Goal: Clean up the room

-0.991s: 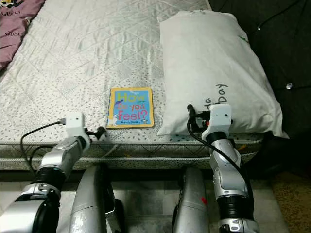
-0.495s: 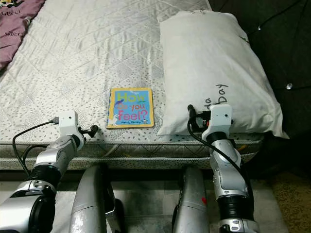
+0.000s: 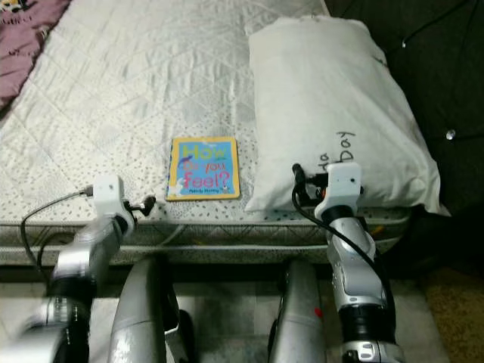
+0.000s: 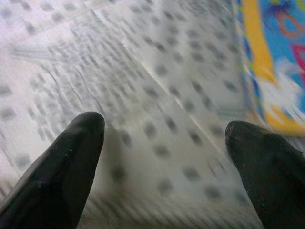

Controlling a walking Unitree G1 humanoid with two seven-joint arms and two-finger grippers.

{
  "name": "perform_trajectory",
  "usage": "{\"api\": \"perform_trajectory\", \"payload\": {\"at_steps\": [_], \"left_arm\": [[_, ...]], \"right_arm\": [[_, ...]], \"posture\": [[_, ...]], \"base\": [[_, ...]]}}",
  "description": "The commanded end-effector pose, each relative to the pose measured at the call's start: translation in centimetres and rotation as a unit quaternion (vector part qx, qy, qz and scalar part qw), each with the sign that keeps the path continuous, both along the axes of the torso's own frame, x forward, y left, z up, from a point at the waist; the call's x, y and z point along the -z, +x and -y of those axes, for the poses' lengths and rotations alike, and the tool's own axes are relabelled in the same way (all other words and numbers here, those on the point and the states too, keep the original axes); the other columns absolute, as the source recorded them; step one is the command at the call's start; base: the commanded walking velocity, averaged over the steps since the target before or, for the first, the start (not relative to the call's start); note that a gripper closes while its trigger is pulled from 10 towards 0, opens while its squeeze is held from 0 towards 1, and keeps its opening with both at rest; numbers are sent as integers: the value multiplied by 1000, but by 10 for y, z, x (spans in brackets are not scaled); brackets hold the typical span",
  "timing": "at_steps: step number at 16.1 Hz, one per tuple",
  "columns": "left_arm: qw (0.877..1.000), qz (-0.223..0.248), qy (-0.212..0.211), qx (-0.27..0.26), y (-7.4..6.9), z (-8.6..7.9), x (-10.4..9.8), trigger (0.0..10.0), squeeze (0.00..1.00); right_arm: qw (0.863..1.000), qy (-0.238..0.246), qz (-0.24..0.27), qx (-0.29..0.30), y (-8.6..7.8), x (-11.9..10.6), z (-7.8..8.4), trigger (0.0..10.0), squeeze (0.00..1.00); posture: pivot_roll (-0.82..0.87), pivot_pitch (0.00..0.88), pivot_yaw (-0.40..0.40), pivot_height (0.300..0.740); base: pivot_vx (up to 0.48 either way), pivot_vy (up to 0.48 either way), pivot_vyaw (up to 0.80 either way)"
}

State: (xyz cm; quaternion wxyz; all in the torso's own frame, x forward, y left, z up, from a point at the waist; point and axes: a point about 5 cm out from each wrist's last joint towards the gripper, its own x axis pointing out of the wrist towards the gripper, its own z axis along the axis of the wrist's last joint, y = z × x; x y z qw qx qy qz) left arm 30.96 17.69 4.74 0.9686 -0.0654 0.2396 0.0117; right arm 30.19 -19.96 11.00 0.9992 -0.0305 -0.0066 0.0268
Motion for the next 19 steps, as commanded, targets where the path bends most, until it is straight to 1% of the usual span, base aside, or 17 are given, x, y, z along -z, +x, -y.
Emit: {"api": "perform_trajectory", "payload": {"at_steps": [1, 2, 4, 6, 9, 11, 16, 18, 19], "left_arm": [[1000, -3, 6, 24, -12, 10, -2, 10000, 0], [999, -3, 4, 33, -16, 14, -2, 10000, 0], [998, -15, -9, 61, -23, 31, 2, 10000, 0], [998, -20, -11, 61, -22, 32, 4, 10000, 0], [998, -31, -4, 54, -5, 29, 3, 10000, 0], [998, -40, -3, 56, 6, 29, 6, 10000, 0], [998, -46, -6, 43, 19, 22, 8, 10000, 0], [998, -47, -6, 42, 21, 22, 9, 10000, 0], [998, -48, -3, 33, 23, 17, 10, 10000, 0]], "right_arm": [[1000, 6, -2, -2, 1, 2, -3, 10000, 0], [1000, 8, -2, -4, 2, 3, -5, 10000, 0], [1000, 14, -3, -10, 3, 4, -11, 10000, 0], [1000, 14, -3, -11, 4, 4, -13, 10000, 0], [1000, 8, -1, 6, -1, 3, 0, 10000, 0], [1000, 4, 0, 12, -5, 2, 4, 10000, 0], [1000, 0, 0, 12, -6, 0, 6, 10000, 0], [1000, -1, 1, 13, -6, -1, 7, 10000, 0], [1000, -3, 0, 14, -7, -1, 9, 10000, 0]], "posture": [[-57, 90, 35, 538], [-50, 88, 33, 538], [-38, 86, 31, 538], [-45, 86, 34, 538], [-81, 95, 48, 538], [-98, 103, 50, 538], [-120, 112, 43, 538], [-123, 113, 42, 538], [-127, 112, 42, 538]], "base": [[0, 0, 0], [0, 0, 0], [0, 0, 0], [0, 0, 0], [0, 0, 0], [0, 0, 0], [0, 0, 0], [0, 0, 0], [0, 0, 0]]}}
